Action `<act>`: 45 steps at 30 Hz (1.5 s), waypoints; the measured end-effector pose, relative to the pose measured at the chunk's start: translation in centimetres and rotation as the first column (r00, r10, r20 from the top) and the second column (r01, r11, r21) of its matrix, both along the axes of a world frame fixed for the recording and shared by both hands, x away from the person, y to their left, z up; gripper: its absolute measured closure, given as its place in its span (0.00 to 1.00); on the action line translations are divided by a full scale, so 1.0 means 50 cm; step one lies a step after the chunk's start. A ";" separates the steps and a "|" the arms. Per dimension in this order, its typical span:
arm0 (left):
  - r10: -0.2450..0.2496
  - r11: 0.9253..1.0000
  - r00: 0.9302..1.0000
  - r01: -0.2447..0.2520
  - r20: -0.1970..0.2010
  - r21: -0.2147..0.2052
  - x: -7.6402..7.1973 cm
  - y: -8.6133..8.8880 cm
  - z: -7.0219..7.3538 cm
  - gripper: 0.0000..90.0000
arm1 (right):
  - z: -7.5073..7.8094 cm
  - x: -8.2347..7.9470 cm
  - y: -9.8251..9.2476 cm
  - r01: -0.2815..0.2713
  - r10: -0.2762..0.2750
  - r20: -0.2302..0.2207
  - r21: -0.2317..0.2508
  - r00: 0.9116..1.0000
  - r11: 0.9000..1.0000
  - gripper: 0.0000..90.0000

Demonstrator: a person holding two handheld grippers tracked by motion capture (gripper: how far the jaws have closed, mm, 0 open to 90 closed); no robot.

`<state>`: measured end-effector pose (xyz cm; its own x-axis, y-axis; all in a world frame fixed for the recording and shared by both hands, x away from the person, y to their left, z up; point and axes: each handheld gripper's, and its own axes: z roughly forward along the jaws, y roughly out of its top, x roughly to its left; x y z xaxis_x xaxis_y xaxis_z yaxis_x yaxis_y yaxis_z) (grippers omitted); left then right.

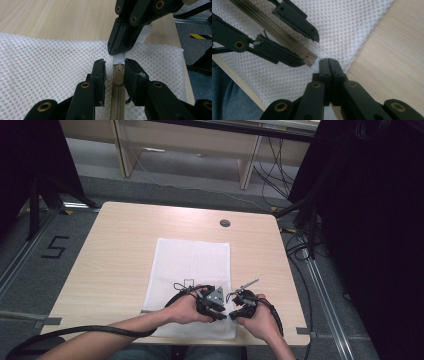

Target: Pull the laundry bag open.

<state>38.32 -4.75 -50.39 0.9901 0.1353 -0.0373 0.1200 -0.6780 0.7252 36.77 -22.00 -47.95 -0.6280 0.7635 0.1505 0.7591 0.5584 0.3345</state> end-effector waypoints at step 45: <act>-0.019 1.000 1.000 0.018 0.014 0.016 -0.010 -0.001 0.006 0.91 | 0.002 -0.001 0.013 0.009 -0.009 -0.004 -0.055 1.000 0.998 1.00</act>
<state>37.81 -4.82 -50.09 0.9928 0.1175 -0.0208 0.0968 -0.6912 0.7161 36.72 -21.37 -47.85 -0.6204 0.7764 0.1113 0.7657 0.5688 0.3003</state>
